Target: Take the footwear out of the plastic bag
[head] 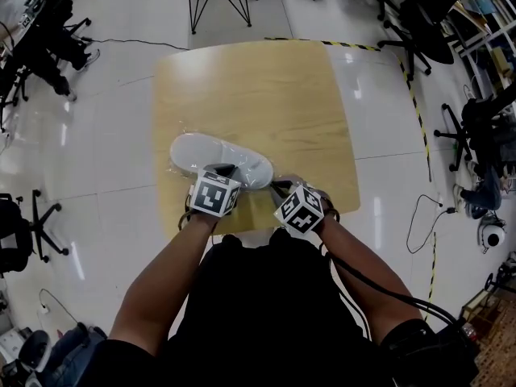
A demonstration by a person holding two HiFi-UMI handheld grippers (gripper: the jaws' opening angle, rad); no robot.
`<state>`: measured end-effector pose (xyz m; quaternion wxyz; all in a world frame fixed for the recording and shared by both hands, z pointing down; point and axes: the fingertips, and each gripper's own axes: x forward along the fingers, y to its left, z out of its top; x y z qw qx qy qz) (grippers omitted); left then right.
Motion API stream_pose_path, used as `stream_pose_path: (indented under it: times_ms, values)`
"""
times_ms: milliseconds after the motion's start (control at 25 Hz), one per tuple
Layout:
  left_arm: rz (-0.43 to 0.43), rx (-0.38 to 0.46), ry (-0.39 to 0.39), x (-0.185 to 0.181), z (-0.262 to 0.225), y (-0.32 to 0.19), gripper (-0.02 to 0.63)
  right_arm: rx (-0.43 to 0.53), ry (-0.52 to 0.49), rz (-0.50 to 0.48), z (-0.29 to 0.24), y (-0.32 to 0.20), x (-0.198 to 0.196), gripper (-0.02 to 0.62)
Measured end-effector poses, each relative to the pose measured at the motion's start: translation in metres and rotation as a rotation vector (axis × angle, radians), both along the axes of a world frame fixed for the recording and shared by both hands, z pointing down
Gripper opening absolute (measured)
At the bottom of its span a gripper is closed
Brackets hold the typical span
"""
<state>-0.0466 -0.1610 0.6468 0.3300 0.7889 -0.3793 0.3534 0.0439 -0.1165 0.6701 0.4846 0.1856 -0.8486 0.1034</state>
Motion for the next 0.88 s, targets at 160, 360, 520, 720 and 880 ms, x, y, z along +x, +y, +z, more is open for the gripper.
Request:
stream_pose_path:
  times_ms: [160,360,520,720,880]
  values:
    - [0.040,-0.007,0.086,0.018,-0.008,0.020,0.037,0.015,0.028,-0.015,0.001,0.006,0.020,0.014]
    - [0.097,0.110,0.182,0.024,-0.046,0.023,0.118,0.051,0.123,0.043,0.001,-0.002,0.055,0.017]
    - [0.125,0.160,0.046,-0.006,-0.044,0.018,0.121,0.015,0.047,0.202,-0.013,-0.010,0.064,0.063]
    - [0.246,0.083,-0.146,-0.028,0.002,0.015,0.198,-0.008,0.015,0.263,-0.006,-0.016,0.059,0.091]
    - [0.138,0.070,-0.101,-0.034,0.005,0.009,0.140,-0.026,0.010,0.245,-0.002,-0.012,0.066,0.052]
